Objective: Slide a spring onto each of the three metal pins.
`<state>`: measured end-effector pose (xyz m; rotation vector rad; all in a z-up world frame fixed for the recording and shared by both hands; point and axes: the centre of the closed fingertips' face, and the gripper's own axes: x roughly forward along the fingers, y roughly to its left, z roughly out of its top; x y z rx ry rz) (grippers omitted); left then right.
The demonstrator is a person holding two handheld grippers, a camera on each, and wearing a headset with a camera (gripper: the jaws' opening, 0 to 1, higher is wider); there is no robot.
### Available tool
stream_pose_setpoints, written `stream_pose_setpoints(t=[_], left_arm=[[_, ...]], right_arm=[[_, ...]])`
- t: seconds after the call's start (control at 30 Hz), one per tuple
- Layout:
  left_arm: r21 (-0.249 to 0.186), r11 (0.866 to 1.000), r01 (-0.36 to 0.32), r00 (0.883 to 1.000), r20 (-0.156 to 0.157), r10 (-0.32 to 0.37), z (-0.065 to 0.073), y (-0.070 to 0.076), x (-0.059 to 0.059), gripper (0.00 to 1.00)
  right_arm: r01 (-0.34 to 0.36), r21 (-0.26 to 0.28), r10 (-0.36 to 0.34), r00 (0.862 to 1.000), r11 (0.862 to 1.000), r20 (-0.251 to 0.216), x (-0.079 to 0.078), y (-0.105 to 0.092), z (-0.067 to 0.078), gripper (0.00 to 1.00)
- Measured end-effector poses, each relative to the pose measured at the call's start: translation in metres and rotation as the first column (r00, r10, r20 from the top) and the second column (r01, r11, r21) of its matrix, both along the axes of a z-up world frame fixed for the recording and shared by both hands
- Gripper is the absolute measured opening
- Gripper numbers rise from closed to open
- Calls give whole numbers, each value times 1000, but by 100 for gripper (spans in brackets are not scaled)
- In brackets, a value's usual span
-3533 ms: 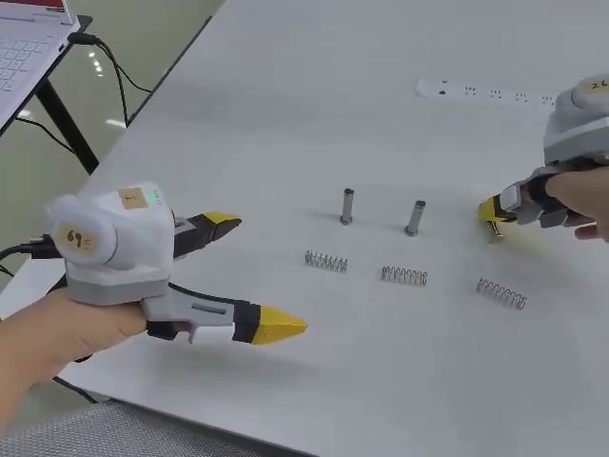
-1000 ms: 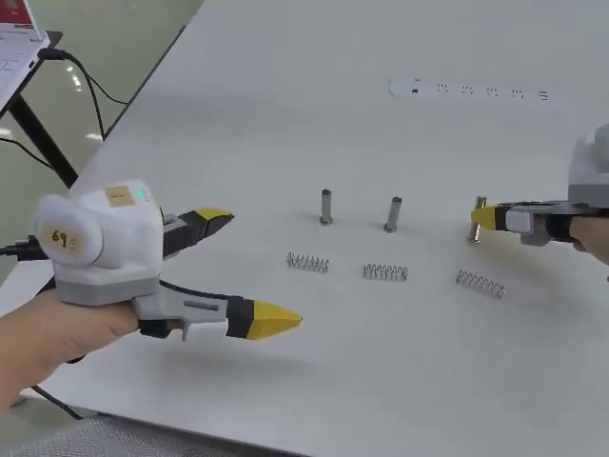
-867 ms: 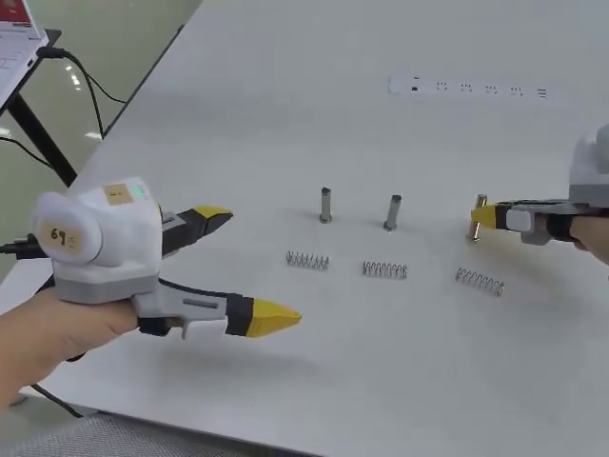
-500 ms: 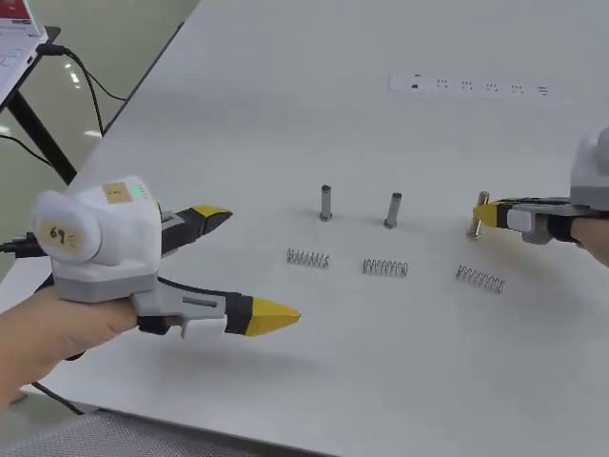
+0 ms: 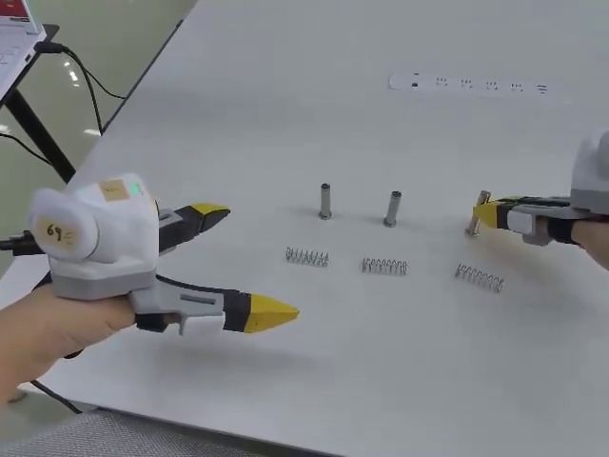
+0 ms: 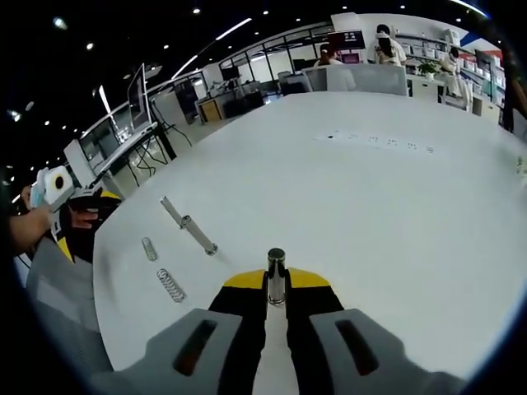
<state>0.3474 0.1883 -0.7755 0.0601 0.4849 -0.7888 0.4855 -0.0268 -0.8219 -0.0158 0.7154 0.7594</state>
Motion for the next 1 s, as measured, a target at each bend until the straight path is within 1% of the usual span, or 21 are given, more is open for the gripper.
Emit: stream_pose_setpoints(t=[0.03, 0.13, 0.2, 0.6, 1.0], left_arm=[[0, 1000, 0, 1000, 1, 0, 0, 0, 0, 94], [0, 1000, -4, 1000, 1, 4, 0, 1, 0, 94], [1, 1000, -4, 1000, 0, 4, 0, 1, 0, 94], [-3, 1000, -6, 1000, 1, 6, 1, 2, -1, 94], [-2, 1000, -6, 1000, 2, 6, 2, 3, -3, 94]], right_arm=[[-2, -2, 2, 1000, 1000, 3, 0, 0, 0, 5], [-31, -32, 33, 999, 999, 39, -4, 1, 0, 5], [-37, -43, 39, 998, 998, 49, -6, 1, 0, 5], [-15, -32, 16, 999, 999, 40, -10, -3, 1, 6], [-15, -22, 15, 999, 1000, 31, -13, 1, 2, 6]])
